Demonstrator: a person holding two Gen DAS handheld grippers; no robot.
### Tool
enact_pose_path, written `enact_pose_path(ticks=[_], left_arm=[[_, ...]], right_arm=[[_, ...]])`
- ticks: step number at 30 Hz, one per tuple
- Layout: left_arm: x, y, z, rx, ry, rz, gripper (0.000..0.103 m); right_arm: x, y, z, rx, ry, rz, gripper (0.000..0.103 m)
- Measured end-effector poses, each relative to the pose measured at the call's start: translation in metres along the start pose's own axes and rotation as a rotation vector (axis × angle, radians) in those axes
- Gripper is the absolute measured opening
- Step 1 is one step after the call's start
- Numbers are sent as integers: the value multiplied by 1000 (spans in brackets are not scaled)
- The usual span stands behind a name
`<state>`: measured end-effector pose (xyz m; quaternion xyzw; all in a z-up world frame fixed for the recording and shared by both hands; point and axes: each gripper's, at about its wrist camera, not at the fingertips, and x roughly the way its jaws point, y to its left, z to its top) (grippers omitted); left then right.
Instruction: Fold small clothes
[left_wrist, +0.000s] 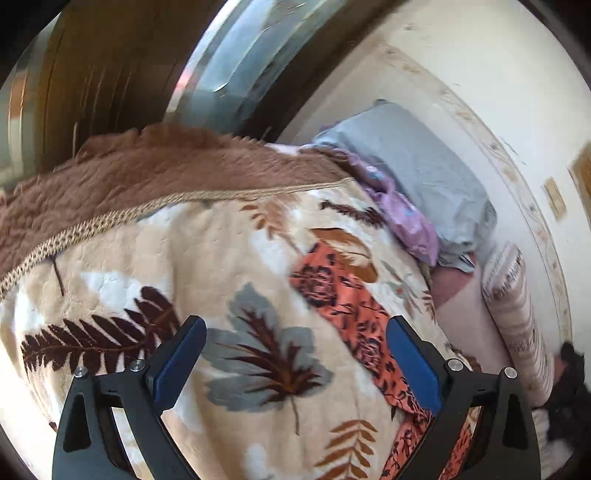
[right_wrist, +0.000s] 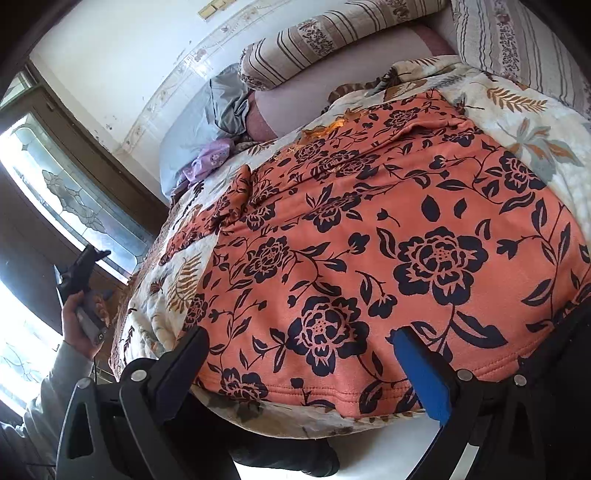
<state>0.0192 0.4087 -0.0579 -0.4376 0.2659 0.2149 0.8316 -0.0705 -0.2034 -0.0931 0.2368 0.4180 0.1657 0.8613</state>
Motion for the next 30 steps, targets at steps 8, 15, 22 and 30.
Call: enact_pose_path(ticks=[8, 15, 22, 30], left_arm=[[105, -15, 22, -134, 214, -224, 97], [162, -36, 15, -224, 285, -278, 97], [177, -26, 26, -261, 266, -160, 47], [153, -78, 34, 38, 176, -21, 5]], right_arm=[[31, -5, 7, 8, 75, -118, 101], [61, 2, 13, -25, 130, -159, 101], [65, 0, 18, -24, 122, -152, 102], [52, -10, 24, 22, 72, -105, 102]])
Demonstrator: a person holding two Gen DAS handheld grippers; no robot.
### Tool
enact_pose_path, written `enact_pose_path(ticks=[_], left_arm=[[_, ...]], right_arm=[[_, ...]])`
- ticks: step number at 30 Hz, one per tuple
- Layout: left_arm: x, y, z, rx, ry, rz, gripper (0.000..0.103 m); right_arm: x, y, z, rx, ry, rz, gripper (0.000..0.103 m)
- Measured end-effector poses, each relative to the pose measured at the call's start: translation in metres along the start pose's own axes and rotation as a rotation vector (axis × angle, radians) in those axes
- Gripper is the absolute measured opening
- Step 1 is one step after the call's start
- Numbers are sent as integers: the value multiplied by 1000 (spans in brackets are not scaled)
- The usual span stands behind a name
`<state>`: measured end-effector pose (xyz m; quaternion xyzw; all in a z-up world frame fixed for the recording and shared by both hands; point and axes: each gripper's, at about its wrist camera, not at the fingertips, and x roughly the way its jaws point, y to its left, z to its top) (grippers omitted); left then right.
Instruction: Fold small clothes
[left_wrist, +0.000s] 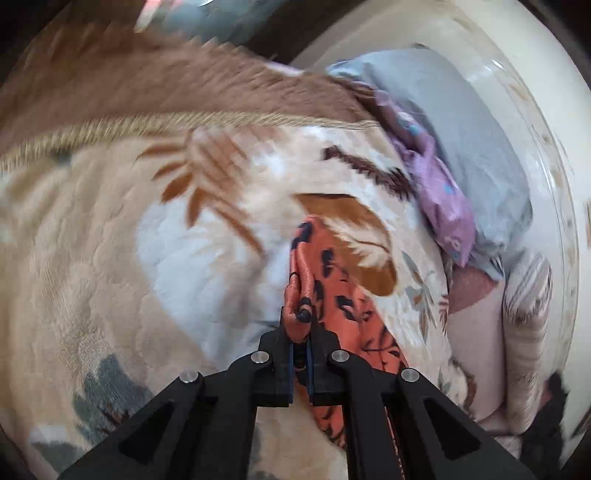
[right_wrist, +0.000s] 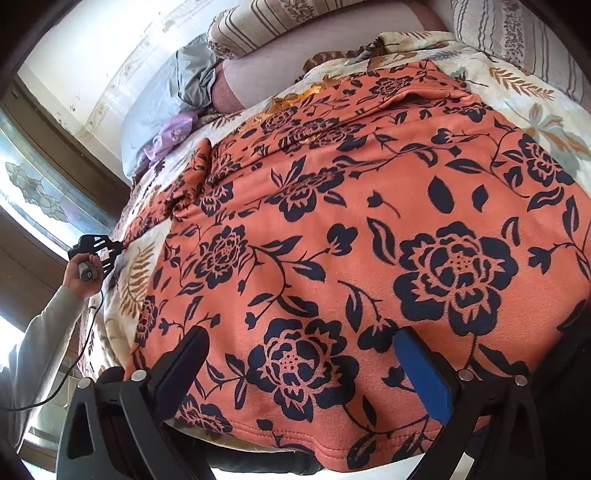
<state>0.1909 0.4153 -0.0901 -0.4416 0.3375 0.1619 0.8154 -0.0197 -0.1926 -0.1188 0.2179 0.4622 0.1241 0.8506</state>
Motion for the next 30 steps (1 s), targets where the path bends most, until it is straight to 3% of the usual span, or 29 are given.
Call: enact_pose_path(ticks=[3, 8, 12, 15, 18, 19, 20, 21, 22, 24, 26, 28, 30], left_arm=[[-44, -87, -20, 295, -100, -55, 5], [-105, -243, -99, 684, -176, -286, 5], [-105, -338, -191, 863, -96, -456, 5], [-74, -379, -260, 929, -11, -505, 5], [-22, -400, -327, 969, 175, -528, 8], [-1, -401, -351, 1002, 251, -516, 17], [22, -400, -376, 1056, 356, -477, 50], [41, -393, -395, 1083, 434, -409, 64], [57, -383, -404, 1074, 472, -352, 63], [65, -360, -399, 1025, 465, -310, 63], [50, -335, -375, 958, 434, -327, 63], [29, -309, -342, 894, 358, -342, 64], [11, -281, -307, 849, 229, -313, 77]], right_arm=[[-5, -9, 2, 44, -15, 26, 102], [-14, -21, 6, 104, -42, 79, 102], [-28, -34, 8, 151, -86, 114, 102], [-36, -47, 10, 204, -114, 141, 102], [-40, -54, 12, 237, -126, 173, 101], [-41, -55, 13, 239, -127, 178, 101], [-42, -57, 13, 242, -128, 181, 101], [-42, -58, 14, 244, -130, 183, 101], [-43, -59, 15, 244, -131, 184, 101], [-46, -60, 16, 243, -138, 186, 101], [-51, -61, 18, 248, -148, 190, 101], [-55, -64, 25, 252, -145, 203, 101], [-58, -63, 43, 231, -146, 222, 101]])
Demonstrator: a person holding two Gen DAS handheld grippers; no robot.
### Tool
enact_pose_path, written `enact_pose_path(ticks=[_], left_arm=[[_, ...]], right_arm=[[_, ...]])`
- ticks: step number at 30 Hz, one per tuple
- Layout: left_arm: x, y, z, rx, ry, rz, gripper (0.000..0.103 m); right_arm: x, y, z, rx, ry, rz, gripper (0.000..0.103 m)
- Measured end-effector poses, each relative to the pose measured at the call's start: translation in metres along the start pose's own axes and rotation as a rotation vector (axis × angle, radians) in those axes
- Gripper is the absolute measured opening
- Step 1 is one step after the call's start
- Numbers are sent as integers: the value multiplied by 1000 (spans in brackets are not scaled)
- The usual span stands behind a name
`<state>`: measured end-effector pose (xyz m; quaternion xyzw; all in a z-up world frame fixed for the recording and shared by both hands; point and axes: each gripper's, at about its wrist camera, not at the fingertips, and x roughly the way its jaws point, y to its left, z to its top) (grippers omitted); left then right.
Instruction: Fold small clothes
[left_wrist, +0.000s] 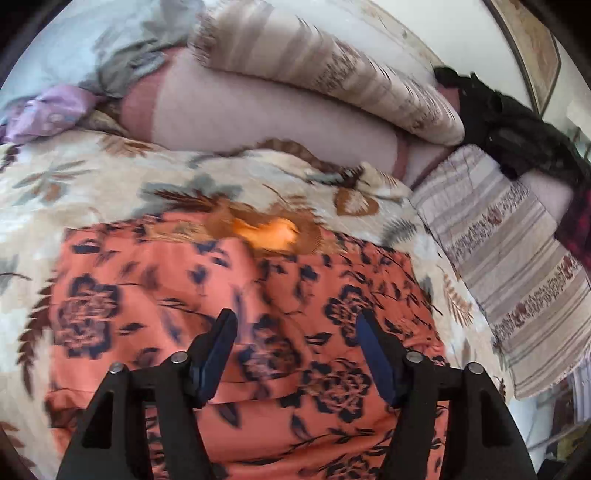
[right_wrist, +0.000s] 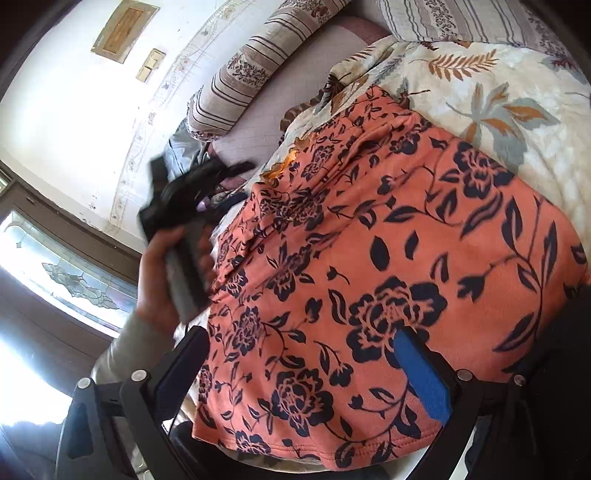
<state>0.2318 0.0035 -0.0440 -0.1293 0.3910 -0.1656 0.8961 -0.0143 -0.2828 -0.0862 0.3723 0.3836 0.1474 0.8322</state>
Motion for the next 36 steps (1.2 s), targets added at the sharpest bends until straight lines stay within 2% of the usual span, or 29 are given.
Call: enact_pose_path(ticks=[2, 3, 6, 8, 11, 13, 14, 17, 18, 19, 20, 21, 22, 24, 25, 26, 27, 28, 29, 31, 32, 34, 36], left_arm=[[-27, 38, -9, -45, -95, 103, 82], [-33, 57, -14, -80, -115, 146, 82], [-33, 110, -36, -204, -92, 209, 82], [-28, 134, -51, -275, -82, 205, 82], [-21, 149, -65, -313, -84, 165, 82], [-24, 147, -60, -308, -103, 135, 82], [-23, 146, -61, -299, -99, 123, 82], [-14, 145, -62, -298, -77, 134, 82], [-15, 144, -62, -298, -76, 134, 82], [-14, 145, -63, -300, -74, 133, 82], [-14, 146, -63, -303, -75, 131, 82], [-14, 147, -63, -304, -75, 130, 82], [-14, 147, -63, -304, -77, 129, 82], [-14, 147, -63, -308, -78, 128, 82], [-13, 148, -62, -309, -76, 129, 82], [-12, 148, -62, -309, -74, 133, 82], [-12, 147, -61, -306, -73, 139, 82], [-11, 146, -61, -303, -71, 147, 82], [-10, 145, -60, -296, -69, 155, 82], [-11, 144, -61, -290, -69, 156, 82], [-11, 146, -60, -296, -70, 151, 82], [-9, 147, -60, -303, -65, 152, 82], [-8, 146, -60, -293, -64, 156, 82]], right_arm=[[3, 5, 30, -21, -9, 40, 101], [8, 6, 50, -30, -17, 44, 101], [33, 7, 114, -60, -59, 2, 101], [64, 1, 156, -40, -44, -30, 101], [112, -8, 203, -76, 18, -163, 94], [142, -19, 220, -87, 69, -268, 81], [155, -26, 223, -86, 108, -304, 77], [179, -34, 220, -102, 178, -381, 73], [185, -30, 217, -131, 194, -392, 61], [188, -24, 215, -171, 207, -426, 29], [189, -18, 212, -218, 200, -474, 12], [185, -8, 212, -259, 180, -495, 5], [178, 7, 211, -309, 144, -518, 5], [156, 39, 205, -452, 18, -593, 5], [145, 44, 200, -484, -34, -626, 5], [142, 36, 196, -472, -40, -647, 5], [151, 17, 191, -442, 15, -676, 8], [169, -6, 186, -410, 121, -716, 11], [185, -27, 181, -372, 230, -723, 19], [171, -26, 181, -378, 141, -663, 19], [165, -26, 185, -338, 130, -628, 27], [148, -24, 194, -264, 79, -585, 67], [132, -10, 202, -277, -22, -562, 68]])
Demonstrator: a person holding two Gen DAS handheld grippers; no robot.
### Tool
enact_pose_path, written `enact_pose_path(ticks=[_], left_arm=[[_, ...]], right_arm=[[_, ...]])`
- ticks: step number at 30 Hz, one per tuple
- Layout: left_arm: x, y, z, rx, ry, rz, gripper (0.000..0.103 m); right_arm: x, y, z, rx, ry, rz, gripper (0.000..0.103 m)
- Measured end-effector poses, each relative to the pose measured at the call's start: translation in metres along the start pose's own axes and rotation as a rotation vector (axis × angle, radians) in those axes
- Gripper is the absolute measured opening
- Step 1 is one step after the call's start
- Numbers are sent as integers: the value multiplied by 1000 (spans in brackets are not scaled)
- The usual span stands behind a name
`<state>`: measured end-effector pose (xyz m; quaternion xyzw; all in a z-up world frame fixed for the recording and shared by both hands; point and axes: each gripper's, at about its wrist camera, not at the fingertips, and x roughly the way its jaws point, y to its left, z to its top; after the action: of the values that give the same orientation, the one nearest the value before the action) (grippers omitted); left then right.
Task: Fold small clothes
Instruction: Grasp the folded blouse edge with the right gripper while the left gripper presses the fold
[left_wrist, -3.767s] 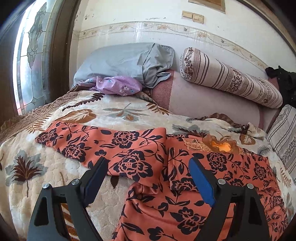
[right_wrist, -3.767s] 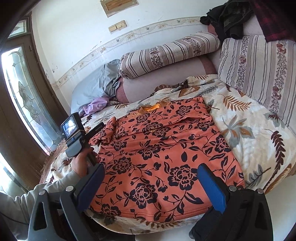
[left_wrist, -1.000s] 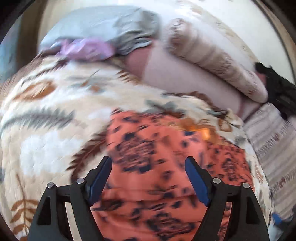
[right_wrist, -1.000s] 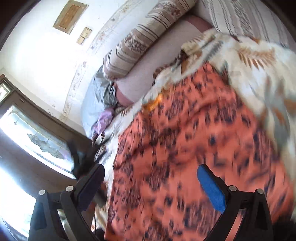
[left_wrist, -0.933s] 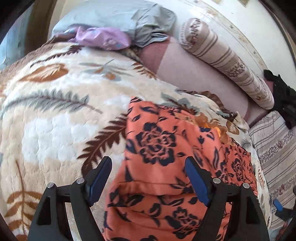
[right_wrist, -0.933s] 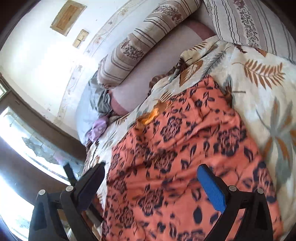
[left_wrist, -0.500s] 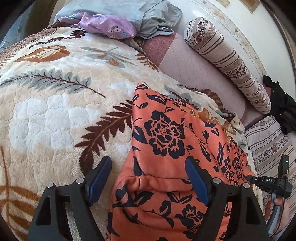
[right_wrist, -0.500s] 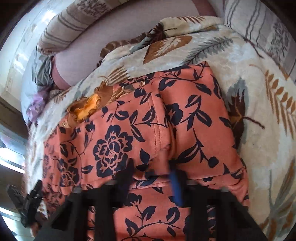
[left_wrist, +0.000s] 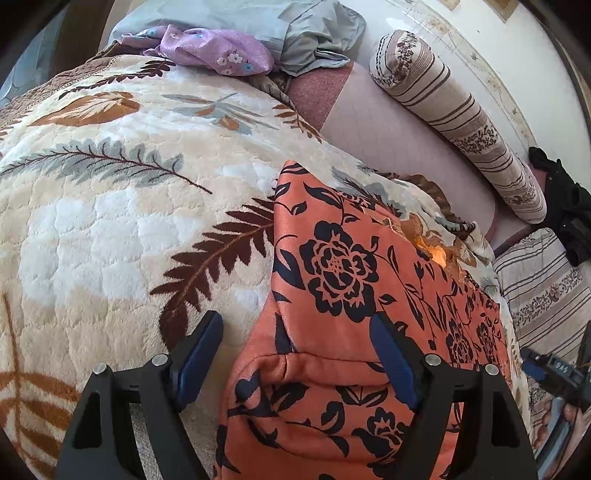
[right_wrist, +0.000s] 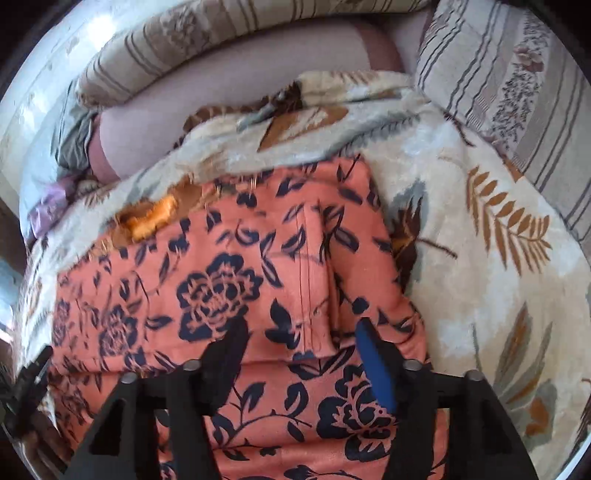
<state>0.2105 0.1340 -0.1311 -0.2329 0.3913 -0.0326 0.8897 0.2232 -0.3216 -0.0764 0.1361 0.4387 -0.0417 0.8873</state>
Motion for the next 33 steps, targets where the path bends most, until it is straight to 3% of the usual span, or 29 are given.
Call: enact_pose_path(ticks=[3, 4, 6, 8, 10, 11, 12, 14, 17, 19, 20, 22, 25, 26, 28, 29, 30, 31, 32, 33], left_arm=[[0, 2, 1, -6, 1, -15, 82], [0, 3, 1, -12, 0, -21, 82], [-2, 4, 3, -23, 2, -29, 82], [-11, 6, 11, -58, 2, -82, 81], [-25, 8, 25, -98, -43, -153, 82], [-28, 7, 33, -99, -60, -165, 82], [-24, 5, 42, -98, -53, -172, 82], [2, 0, 56, -93, 38, -178, 79], [47, 6, 65, -122, 180, -150, 53], [55, 9, 68, -83, 181, -112, 22], [57, 10, 68, -64, 190, -98, 14], [53, 9, 69, -49, 180, -101, 14], [42, 0, 72, -7, 102, -97, 14], [41, -2, 74, 0, 78, -93, 17], [50, -2, 74, -10, 83, -66, 71], [58, -1, 75, -17, 105, -62, 87], [59, -3, 75, 6, 81, -60, 81], [59, -7, 75, 43, 71, -40, 64], [64, -10, 77, 75, 105, -27, 5], [67, -10, 79, 70, 127, -30, 9]], right_arm=[[-17, 10, 5, 1, -83, 130, 72], [-12, 12, 5, 6, -66, 205, 80], [17, 10, 4, 14, 33, 297, 81], [65, -2, -11, 65, 194, 259, 81], [60, -11, -14, 90, 116, 316, 81], [57, -10, -15, 75, 122, 316, 81], [58, -9, -15, 50, 133, 312, 81], [57, -7, -16, 7, 145, 318, 81], [48, -13, -10, 46, 169, 349, 81], [34, -14, 1, 45, 101, 390, 81], [26, -20, 9, 42, 54, 380, 81], [24, -36, 28, 61, 4, 317, 81], [41, -60, 51, 96, 5, 206, 80], [49, -64, 55, 102, 17, 207, 80], [68, -66, 56, 69, 82, 220, 80], [79, -67, 54, 53, 109, 195, 80], [88, -70, 52, 58, 127, 173, 80], [96, -74, 50, 78, 142, 183, 79], [97, -75, 50, 89, 135, 196, 72], [97, -75, 51, 84, 139, 206, 45]])
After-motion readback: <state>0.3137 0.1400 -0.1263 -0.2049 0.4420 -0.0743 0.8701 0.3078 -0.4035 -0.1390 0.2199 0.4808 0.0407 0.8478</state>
